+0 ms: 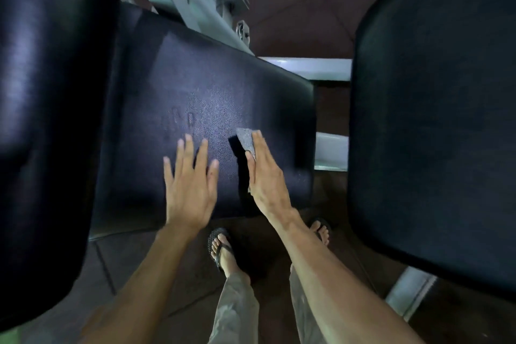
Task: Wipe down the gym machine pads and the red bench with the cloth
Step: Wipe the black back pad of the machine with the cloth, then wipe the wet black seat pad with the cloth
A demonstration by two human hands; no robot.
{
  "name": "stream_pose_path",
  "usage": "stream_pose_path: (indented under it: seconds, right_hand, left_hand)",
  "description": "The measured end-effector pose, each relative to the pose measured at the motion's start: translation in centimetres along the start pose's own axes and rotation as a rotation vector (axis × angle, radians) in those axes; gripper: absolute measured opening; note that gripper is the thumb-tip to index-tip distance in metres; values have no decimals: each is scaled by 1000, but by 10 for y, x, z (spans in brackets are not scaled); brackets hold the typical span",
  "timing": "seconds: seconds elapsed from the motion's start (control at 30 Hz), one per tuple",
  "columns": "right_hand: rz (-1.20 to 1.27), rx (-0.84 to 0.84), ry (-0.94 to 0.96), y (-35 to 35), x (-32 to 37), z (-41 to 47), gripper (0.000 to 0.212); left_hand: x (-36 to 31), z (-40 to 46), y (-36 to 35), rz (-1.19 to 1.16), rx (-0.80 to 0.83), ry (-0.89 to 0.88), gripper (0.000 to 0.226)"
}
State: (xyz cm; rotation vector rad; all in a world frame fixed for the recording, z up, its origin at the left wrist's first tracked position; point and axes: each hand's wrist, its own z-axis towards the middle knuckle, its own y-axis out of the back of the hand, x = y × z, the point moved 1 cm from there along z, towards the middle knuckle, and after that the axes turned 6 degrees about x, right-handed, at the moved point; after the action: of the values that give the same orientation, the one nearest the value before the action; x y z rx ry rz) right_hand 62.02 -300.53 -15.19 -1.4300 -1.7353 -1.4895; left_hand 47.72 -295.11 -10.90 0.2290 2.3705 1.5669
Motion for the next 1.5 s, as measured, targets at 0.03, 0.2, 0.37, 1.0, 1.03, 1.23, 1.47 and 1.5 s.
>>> stream_pose_path:
  seconds: [0.03, 0.2, 0.37, 1.0, 1.03, 1.23, 1.47, 1.5]
  right_hand:
    - [46, 38, -41, 7, 6, -17, 53]
    - [131, 82, -261, 25, 22, -130, 53]
    - [61, -7, -535, 41, 24, -272, 49]
    - [652, -950, -945, 3, -60, -735, 40]
    - [653, -981, -950, 7, -69, -762, 40]
    - [721, -1101, -986, 53, -134, -895, 39]
    - [732, -1172, -954, 129, -207, -965, 39]
    - [736, -1178, -953, 139, -219, -972, 40]
  left_hand:
    - [-6, -23, 1, -34, 46, -14, 66]
    - [-27, -127, 6, -15, 316, -105, 56]
    - [-43, -208, 4, 132, 589, -352, 51]
    - [-252, -557, -90, 747, 800, -1365, 44]
    - [-263, -584, -102, 753, 799, -1390, 43]
    - [-339, -711, -164, 741, 795, -1442, 41]
    - [-434, -778, -203, 726, 737, -1454, 45]
    - [-449, -782, -208, 720, 725, -1456, 45]
